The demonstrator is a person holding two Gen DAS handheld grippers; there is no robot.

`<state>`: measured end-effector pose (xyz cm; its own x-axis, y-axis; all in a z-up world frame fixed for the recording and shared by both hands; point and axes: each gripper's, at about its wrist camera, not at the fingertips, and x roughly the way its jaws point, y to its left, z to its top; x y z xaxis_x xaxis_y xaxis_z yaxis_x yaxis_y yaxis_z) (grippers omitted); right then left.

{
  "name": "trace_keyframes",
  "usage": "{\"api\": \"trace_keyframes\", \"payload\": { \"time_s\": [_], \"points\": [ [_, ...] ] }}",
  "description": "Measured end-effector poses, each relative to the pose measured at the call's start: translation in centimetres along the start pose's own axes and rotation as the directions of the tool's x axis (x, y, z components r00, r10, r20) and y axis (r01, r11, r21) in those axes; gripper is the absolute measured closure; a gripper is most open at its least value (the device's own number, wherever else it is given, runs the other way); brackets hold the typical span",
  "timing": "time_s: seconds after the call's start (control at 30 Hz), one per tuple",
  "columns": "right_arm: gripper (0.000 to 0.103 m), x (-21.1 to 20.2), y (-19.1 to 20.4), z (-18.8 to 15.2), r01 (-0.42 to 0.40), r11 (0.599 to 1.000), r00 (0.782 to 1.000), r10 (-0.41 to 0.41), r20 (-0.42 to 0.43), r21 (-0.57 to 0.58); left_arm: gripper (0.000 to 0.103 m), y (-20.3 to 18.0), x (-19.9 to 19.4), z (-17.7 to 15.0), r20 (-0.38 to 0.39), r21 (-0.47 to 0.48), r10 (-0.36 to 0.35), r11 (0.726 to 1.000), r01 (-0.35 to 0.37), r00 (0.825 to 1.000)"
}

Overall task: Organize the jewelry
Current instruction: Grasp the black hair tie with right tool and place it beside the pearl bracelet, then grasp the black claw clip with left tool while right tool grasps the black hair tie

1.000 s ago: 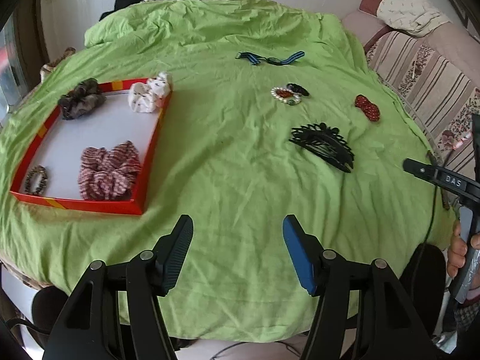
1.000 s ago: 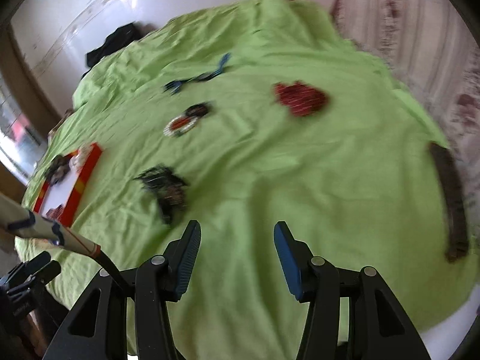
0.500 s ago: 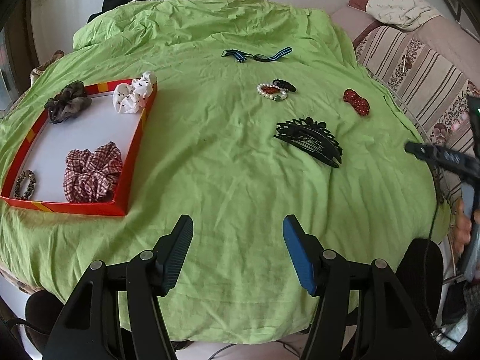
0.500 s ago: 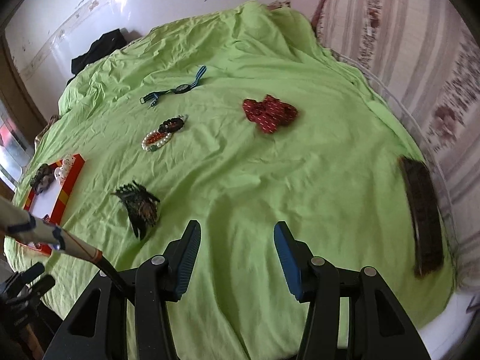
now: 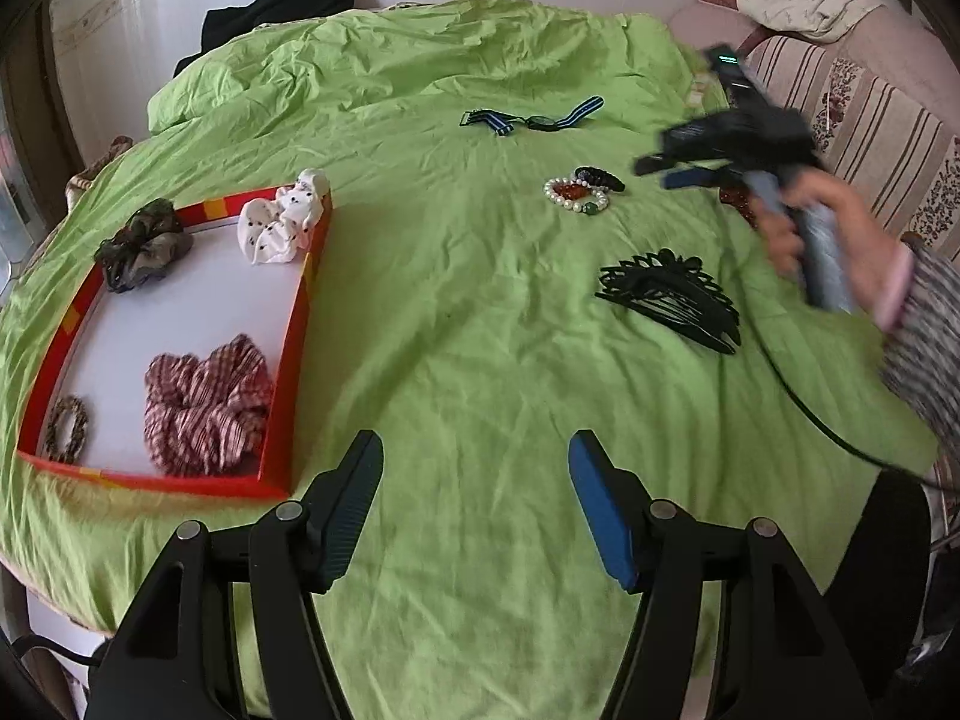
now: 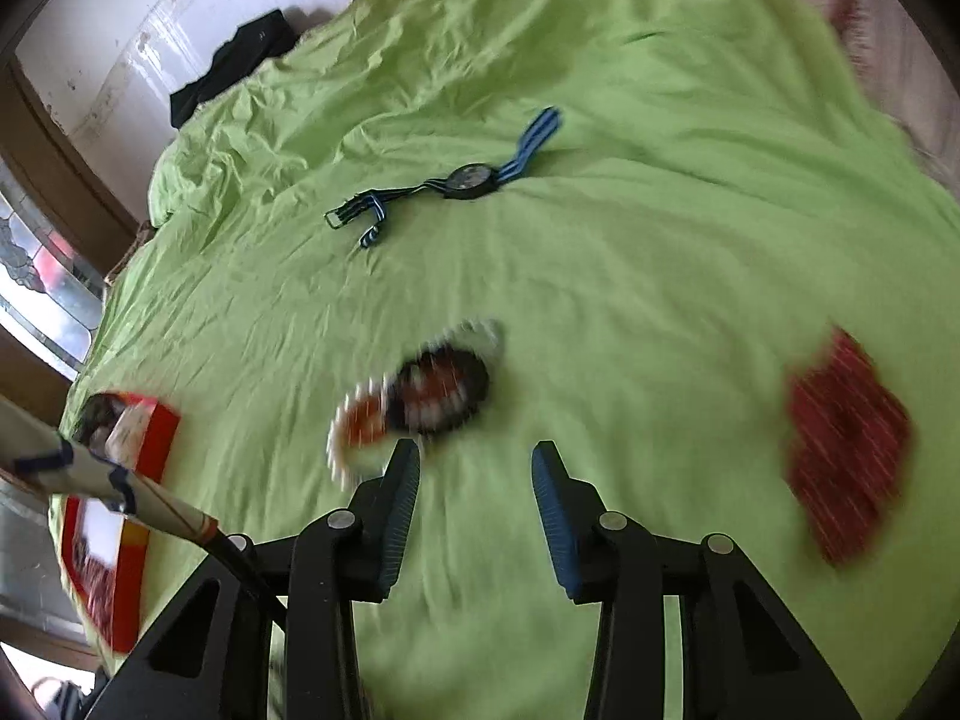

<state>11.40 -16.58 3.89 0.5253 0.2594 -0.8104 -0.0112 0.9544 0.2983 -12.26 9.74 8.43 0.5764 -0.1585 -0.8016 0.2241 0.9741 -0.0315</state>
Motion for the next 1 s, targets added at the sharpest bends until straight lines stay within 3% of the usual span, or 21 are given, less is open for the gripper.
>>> {"api": "trace_keyframes", "payload": {
  "time_s": [0.1, 0.17, 0.23, 0.37, 0.4, 0.43, 0.5, 0.67, 0.8, 0.87, 1.0],
  "points": [
    [0.061, 3.7, 1.0, 1.6, 0.008, 1.0, 0.999, -0.009, -0.037, -0.009, 0.039, 0.1, 0.9, 0.5, -0.003, 0.013, 0.005, 1.0, -0.005, 1.0],
    [0.074, 5.0, 1.6, 2.1, 0.082, 0.995, 0.995, -0.085, -0.058, -0.055, 0.039, 0.2, 1.4, 0.6, -0.009, 0.019, 0.011, 1.0, -0.01, 1.0],
    [0.081, 5.0, 2.2, 1.8, 0.212, 0.97, 0.974, -0.22, -0.058, -0.117, 0.04, 0.3, 1.9, 0.6, -0.021, 0.018, 0.013, 1.0, -0.013, 1.0],
    [0.081, 2.3, 0.4, -0.1, 0.385, 0.91, 0.917, -0.396, -0.045, -0.156, 0.04, 0.0, 2.0, 0.6, -0.027, 0.021, 0.013, 1.0, -0.013, 1.0],
    [0.081, 1.3, -0.3, -0.7, 0.397, 0.905, 0.912, -0.407, -0.045, -0.15, 0.04, -0.1, 1.9, 0.6, -0.025, 0.024, 0.008, 1.0, -0.007, 1.0],
    [0.081, 0.4, -1.0, -1.0, 0.39, 0.91, 0.916, -0.399, -0.048, -0.138, 0.04, -0.4, 1.6, 0.8, -0.024, 0.027, -0.002, 1.0, 0.003, 1.0],
    [0.081, -2.5, -2.8, -2.4, 0.316, 0.946, 0.946, -0.32, -0.05, -0.068, 0.039, -0.8, 1.1, 1.3, -0.02, 0.026, -0.03, 0.999, 0.03, 0.999],
    [0.08, -7.3, -5.5, -5.4, 0.21, 0.977, 0.978, -0.21, -0.011, 0.048, 0.038, -2.1, 0.5, 3.6, -0.034, 0.001, -0.145, 0.989, 0.145, 0.989],
    [0.08, -8.6, -5.9, -7.1, 0.138, 0.988, 0.99, -0.14, 0.023, 0.067, 0.035, -2.7, 2.3, 6.6, -0.06, -0.108, -0.285, 0.955, 0.278, 0.957],
    [0.08, -8.5, -5.6, -7.5, 0.105, 0.991, 0.993, -0.109, 0.036, 0.079, 0.032, -3.7, 4.4, 8.3, -0.08, -0.164, -0.357, 0.926, 0.341, 0.931],
    [0.078, -9.0, -5.8, -8.2, 0.05, 0.993, 0.995, -0.059, 0.079, 0.105, 0.032, -6.4, 8.6, 10.0, -0.136, -0.21, -0.436, 0.89, 0.405, 0.889]
  ]
}}
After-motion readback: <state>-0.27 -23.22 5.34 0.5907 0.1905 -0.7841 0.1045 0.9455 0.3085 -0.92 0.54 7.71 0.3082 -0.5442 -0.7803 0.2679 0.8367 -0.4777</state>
